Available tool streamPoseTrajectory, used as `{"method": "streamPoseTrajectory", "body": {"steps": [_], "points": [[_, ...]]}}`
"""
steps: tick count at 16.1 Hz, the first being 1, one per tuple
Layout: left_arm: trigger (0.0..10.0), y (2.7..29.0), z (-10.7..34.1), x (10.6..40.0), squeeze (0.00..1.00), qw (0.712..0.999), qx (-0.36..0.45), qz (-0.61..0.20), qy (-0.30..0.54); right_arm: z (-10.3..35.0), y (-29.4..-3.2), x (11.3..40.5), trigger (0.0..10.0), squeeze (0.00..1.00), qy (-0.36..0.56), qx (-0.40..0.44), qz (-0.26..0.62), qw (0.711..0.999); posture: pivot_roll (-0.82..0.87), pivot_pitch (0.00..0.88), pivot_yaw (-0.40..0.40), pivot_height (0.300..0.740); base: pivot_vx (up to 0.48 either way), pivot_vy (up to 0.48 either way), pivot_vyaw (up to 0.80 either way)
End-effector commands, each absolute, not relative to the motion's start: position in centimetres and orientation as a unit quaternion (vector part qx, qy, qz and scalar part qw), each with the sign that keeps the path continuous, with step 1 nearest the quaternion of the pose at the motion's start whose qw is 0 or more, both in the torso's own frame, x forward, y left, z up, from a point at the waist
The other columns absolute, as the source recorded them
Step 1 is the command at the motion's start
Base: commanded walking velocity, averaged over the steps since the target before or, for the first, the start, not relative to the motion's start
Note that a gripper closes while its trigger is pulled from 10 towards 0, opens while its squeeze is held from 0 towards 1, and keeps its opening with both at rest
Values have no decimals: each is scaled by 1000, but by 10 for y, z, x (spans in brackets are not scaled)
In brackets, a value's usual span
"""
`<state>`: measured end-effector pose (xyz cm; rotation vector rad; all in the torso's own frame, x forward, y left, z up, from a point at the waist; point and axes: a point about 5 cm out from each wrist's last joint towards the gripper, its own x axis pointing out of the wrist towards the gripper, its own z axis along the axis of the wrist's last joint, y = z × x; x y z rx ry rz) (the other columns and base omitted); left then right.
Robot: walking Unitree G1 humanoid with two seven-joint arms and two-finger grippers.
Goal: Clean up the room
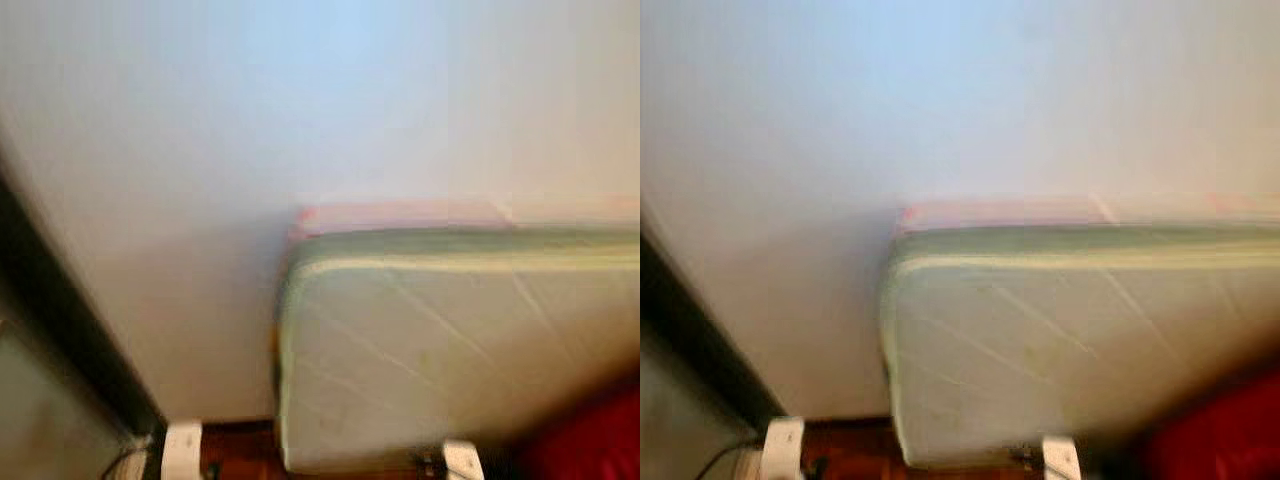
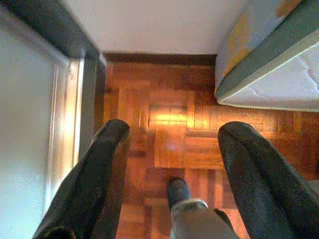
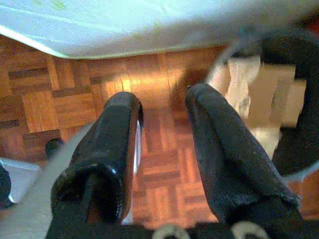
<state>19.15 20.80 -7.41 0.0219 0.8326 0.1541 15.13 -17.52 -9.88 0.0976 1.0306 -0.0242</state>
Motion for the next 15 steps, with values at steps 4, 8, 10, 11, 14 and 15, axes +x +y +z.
{"method": "streamPoseTrajectory", "body": {"steps": [4,8,10,11,14,15], "points": [[10000,207,-48,241,0,913,-1,50,405,-74,-209,197,10000,0,456,80,-51,885,41,0,-93,740,0,0,-725],[10000,206,-48,242,0,913,0,49,405,-74,-209,198,10000,0,456,79,-48,885,43,0,-93,740,0,0,-725],[10000,207,-48,242,0,913,0,48,405,-74,-209,198,10000,0,456,79,-48,885,42,0,-92,740,0,0,-725],[10000,207,-48,242,0,913,0,48,405,-74,-209,198,10000,0,456,79,-48,885,42,0,-92,740,0,0,-725],[10000,206,-48,242,0,913,0,48,405,-74,-209,198,10000,0,456,79,-48,885,42,0,-91,740,0,0,-725],[10000,206,-48,243,0,913,0,48,405,-74,-209,198,10000,0,456,79,-48,885,44,0,-91,740,0,0,-725]]}}
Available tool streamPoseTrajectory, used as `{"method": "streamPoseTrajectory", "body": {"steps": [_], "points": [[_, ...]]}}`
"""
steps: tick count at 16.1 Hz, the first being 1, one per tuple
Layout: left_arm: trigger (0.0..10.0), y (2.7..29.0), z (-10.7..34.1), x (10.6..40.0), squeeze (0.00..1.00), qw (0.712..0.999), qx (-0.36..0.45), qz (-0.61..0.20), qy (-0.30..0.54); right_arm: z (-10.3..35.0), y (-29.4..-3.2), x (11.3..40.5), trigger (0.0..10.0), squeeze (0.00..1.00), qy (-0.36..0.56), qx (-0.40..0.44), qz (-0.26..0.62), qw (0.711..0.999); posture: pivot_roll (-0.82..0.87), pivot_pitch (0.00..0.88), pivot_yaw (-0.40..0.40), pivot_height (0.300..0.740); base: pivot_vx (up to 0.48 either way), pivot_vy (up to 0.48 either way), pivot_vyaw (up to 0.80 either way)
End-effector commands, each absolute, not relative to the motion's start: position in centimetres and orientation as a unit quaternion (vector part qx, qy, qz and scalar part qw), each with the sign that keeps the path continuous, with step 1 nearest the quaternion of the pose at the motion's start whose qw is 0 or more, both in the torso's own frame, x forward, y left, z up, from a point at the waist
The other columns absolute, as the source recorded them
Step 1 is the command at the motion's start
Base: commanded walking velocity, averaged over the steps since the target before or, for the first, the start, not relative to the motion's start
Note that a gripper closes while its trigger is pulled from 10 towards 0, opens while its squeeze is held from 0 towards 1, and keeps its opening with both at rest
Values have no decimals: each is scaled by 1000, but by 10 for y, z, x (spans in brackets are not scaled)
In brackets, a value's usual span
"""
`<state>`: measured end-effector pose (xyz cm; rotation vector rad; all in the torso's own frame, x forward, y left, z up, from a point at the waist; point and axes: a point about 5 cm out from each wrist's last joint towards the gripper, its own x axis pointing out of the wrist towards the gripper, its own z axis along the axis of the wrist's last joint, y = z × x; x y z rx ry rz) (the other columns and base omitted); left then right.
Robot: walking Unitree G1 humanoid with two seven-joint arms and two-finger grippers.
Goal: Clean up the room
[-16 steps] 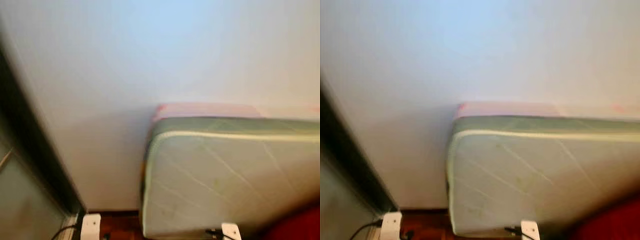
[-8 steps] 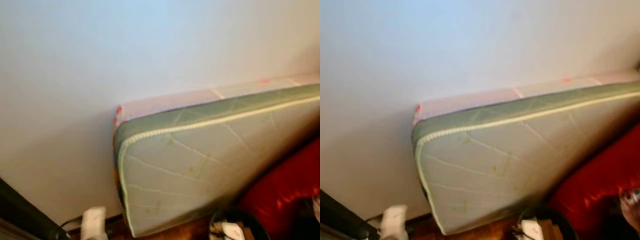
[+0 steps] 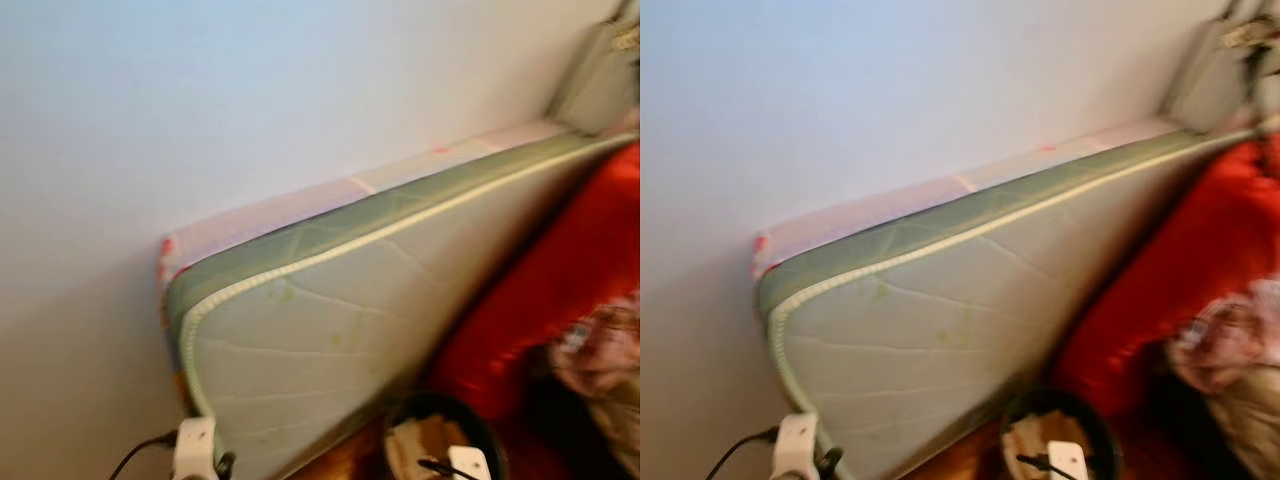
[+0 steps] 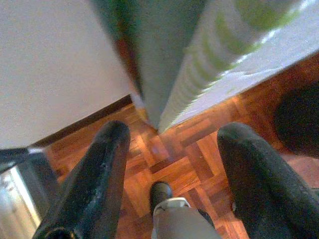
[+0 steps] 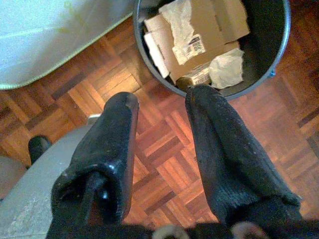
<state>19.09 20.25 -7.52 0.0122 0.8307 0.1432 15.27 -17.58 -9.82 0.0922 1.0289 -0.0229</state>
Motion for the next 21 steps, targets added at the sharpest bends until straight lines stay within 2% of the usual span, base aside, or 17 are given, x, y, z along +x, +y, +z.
{"method": "streamPoseTrajectory", "body": {"steps": [1,5,17,21], "points": [[10000,206,-48,243,0,913,0,48,405,-74,-209,198,10000,0,456,79,-48,885,43,0,-90,740,0,0,-719],[10000,206,-48,243,0,913,1,47,406,-74,-209,198,10000,0,456,79,-46,885,43,0,-89,740,0,0,-717],[10000,207,-47,243,0,914,8,49,402,-73,-209,199,10000,0,450,84,-53,888,42,0,-92,740,0,0,0],[10000,207,-48,242,0,914,10,49,403,-74,-209,198,10000,0,452,82,-47,887,42,0,-92,740,0,0,-675]]}}
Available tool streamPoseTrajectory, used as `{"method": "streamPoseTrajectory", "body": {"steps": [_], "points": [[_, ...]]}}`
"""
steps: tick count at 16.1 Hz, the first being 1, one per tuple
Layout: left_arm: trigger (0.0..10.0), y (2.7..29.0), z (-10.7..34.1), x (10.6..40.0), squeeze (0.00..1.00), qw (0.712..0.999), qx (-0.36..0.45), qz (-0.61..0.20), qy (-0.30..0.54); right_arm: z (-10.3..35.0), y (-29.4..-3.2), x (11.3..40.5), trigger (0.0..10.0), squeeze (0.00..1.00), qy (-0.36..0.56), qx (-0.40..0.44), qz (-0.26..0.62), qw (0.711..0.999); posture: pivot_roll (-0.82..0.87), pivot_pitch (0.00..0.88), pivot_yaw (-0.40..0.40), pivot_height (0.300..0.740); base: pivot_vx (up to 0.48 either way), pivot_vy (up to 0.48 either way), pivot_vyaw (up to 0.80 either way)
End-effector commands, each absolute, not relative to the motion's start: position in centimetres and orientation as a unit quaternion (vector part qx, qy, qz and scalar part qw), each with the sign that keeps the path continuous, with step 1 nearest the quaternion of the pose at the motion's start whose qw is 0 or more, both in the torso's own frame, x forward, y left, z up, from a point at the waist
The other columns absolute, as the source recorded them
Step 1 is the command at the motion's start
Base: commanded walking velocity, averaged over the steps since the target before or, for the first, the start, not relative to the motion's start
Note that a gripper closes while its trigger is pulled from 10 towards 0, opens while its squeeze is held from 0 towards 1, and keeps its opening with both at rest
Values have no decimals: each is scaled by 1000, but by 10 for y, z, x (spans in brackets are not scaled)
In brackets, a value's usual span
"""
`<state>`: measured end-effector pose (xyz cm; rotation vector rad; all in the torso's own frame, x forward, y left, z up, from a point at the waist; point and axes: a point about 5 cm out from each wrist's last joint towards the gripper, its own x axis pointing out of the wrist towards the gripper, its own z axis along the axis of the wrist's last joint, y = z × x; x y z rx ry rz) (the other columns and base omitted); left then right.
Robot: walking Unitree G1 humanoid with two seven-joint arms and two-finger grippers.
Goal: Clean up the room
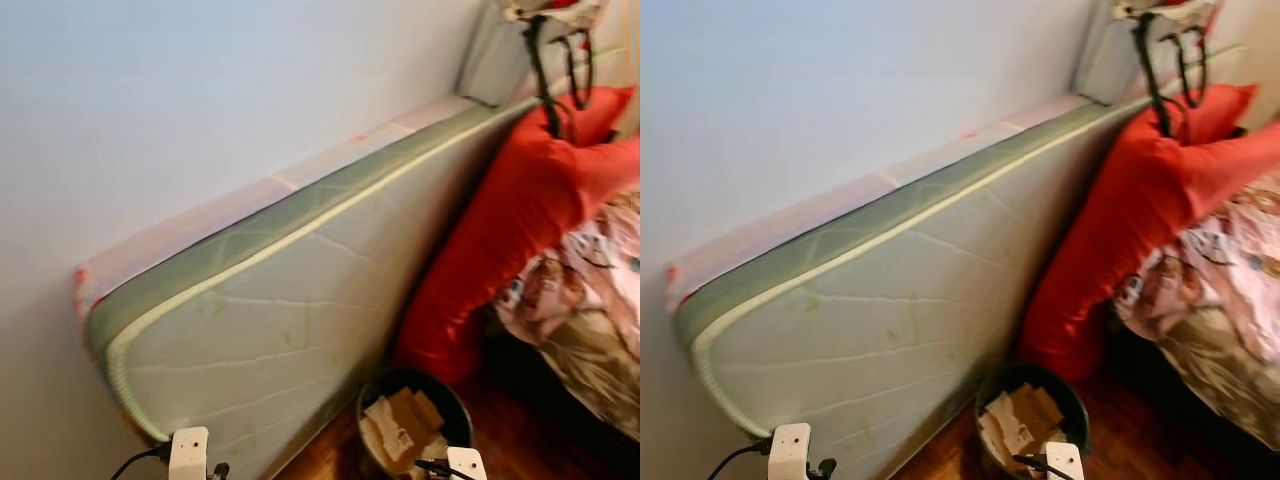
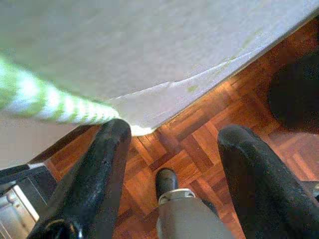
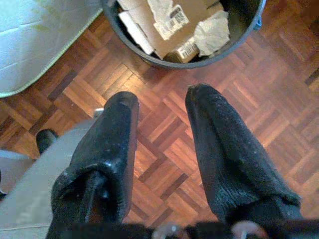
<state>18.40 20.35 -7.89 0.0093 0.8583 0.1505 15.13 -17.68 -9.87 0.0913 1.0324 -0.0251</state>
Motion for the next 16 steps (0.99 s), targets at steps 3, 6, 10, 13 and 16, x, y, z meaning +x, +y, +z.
{"method": "streamPoseTrajectory", "body": {"steps": [3,6,10,13,16], "points": [[10000,207,-48,242,0,914,14,47,404,-73,-209,198,10000,0,445,84,-50,890,44,0,-92,740,0,0,-217],[10000,207,-48,242,0,914,20,44,403,-73,-209,198,10000,0,442,87,-54,891,43,0,-88,740,0,0,0],[10000,207,-48,242,0,914,27,41,404,-74,-209,198,10000,0,444,87,-53,890,40,0,-89,740,0,-63,0],[10000,207,-48,242,0,914,27,40,403,-74,-209,198,10000,0,445,86,-53,890,42,0,-89,740,0,-271,0],[10000,208,-47,242,0,914,28,40,403,-74,-209,198,10000,0,445,86,-53,890,42,0,-89,740,0,-313,0]]}}
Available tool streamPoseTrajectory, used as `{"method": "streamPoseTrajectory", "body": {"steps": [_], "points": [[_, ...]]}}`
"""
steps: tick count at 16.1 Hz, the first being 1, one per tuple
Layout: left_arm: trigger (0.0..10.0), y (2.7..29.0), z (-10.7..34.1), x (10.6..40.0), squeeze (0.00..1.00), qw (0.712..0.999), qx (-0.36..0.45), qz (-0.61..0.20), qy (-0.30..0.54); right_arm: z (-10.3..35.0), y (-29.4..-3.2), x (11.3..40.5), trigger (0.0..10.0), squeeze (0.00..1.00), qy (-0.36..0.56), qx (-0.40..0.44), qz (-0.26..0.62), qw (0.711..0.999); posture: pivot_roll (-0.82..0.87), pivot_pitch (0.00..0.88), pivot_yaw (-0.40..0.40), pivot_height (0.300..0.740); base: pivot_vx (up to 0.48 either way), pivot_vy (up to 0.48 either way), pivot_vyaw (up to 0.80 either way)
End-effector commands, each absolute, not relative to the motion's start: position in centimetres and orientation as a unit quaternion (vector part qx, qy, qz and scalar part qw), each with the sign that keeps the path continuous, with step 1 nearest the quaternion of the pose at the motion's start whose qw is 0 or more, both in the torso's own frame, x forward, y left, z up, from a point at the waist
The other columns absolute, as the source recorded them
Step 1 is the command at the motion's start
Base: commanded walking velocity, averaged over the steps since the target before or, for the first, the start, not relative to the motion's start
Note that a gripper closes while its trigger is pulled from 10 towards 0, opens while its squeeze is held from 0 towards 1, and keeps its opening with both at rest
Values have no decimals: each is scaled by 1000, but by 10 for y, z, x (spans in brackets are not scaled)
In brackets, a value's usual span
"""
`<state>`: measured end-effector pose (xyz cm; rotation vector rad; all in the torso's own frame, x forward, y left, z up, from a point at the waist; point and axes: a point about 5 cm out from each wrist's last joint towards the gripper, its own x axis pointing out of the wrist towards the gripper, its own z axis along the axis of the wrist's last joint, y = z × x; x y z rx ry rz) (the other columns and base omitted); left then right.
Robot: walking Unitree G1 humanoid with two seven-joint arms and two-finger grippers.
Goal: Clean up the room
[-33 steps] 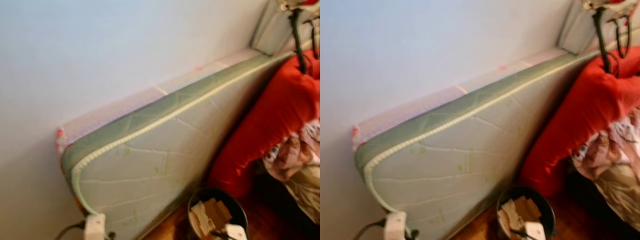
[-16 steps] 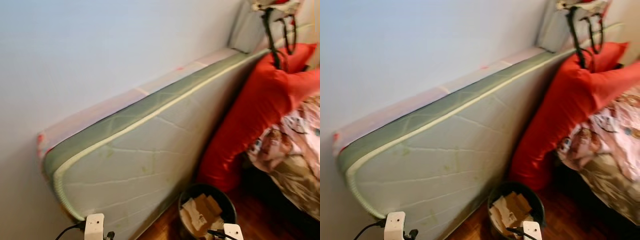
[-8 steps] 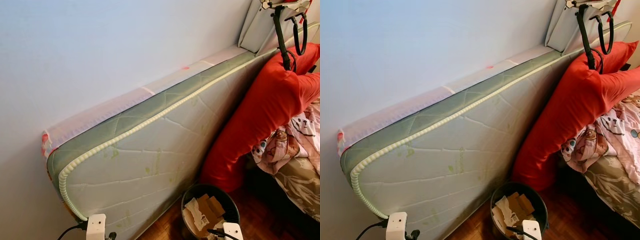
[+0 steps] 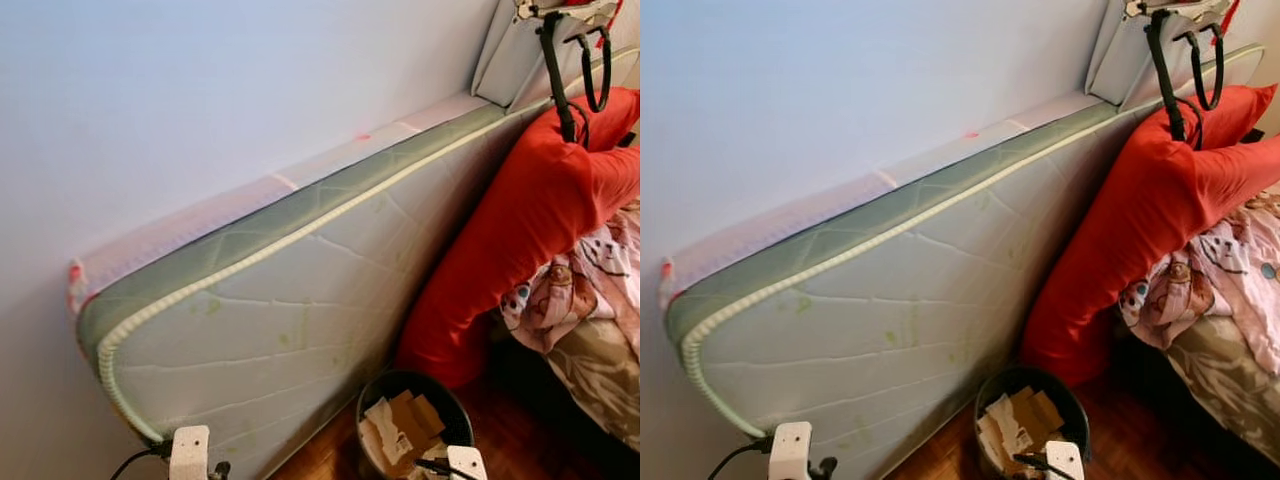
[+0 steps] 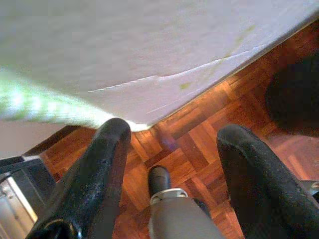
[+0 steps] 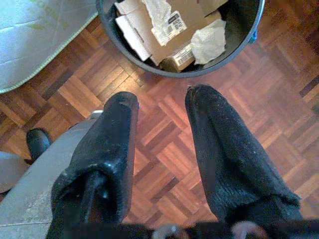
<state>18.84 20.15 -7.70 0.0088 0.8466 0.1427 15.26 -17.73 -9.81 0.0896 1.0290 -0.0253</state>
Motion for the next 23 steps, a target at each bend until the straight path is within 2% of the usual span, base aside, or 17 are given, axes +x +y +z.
{"method": "streamPoseTrajectory", "body": {"steps": [1,7,16,23], "points": [[10000,208,-47,242,0,914,28,39,403,-74,-209,198,10000,0,444,87,-53,890,42,0,-89,740,0,-334,0],[10000,207,-47,244,0,914,27,40,402,-73,-209,199,10000,0,440,92,-56,891,44,0,-94,740,0,-337,0],[10000,207,-46,244,0,914,29,38,402,-73,-209,200,10000,0,443,91,-49,890,42,0,-93,740,0,-338,-611],[10000,207,-46,244,0,914,30,34,403,-72,-209,200,10000,0,438,93,-52,893,42,0,-90,740,0,-339,0]]}}
